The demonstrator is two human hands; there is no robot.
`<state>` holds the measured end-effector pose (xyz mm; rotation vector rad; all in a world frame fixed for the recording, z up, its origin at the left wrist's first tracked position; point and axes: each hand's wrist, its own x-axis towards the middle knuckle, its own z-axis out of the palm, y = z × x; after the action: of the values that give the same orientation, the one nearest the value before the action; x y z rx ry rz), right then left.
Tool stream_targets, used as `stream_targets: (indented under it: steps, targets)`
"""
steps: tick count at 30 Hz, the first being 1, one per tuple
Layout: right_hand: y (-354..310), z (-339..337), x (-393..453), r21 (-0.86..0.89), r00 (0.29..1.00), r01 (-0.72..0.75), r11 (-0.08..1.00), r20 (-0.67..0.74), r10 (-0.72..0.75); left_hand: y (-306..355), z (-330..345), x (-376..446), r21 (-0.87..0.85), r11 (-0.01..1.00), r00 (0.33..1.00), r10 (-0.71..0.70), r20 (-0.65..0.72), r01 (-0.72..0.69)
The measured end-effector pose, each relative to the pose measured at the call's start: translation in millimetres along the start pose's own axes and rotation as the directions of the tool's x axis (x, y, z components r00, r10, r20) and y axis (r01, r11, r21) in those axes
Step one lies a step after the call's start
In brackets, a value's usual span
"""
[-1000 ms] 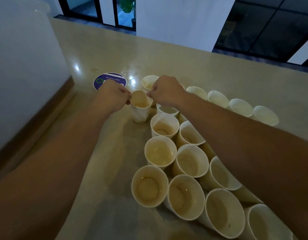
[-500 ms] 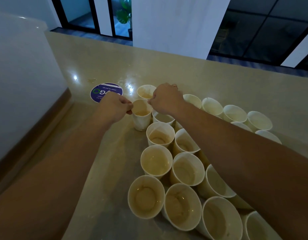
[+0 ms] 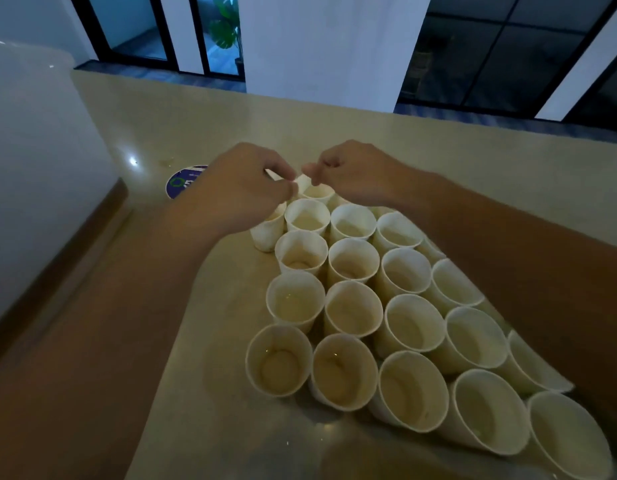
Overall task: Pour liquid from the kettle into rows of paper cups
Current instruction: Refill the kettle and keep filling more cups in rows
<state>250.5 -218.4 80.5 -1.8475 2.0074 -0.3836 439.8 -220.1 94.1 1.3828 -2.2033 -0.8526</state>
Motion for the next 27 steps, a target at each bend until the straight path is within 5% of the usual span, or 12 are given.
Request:
stream_targets:
  steps: [6, 12, 20, 27]
  targets:
    - [10.1, -61.3, -101.4, -0.175, 0.978, 0.058, 0.983, 0.208, -0.02, 76.6, 23.7, -65.4, -0.08, 0.982, 0.978, 0.177, 0.111, -0.169]
    - [44.8, -90.9, -225.1, -0.194, 0.985, -0.03, 0.98, 0.159, 0.062, 120.3, 75.7, -138.8, -0.25, 0.917, 0.901, 0.368, 0.228, -0.311]
    - [109.4, -63.9, -333.6, -0.097, 0.916, -0.345, 0.934, 0.18, 0.358, 124.8, 150.8, -184.6, -0.217, 0.945, 0.868, 0.313, 0.385, -0.244]
    - [134.1, -16.4, -369.6, 0.1, 0.919, -0.373, 0.923, 0.181, 0.351, 103.1, 179.0, -217.9, -0.261, 0.935, 0.842, 0.333, 0.425, -0.239]
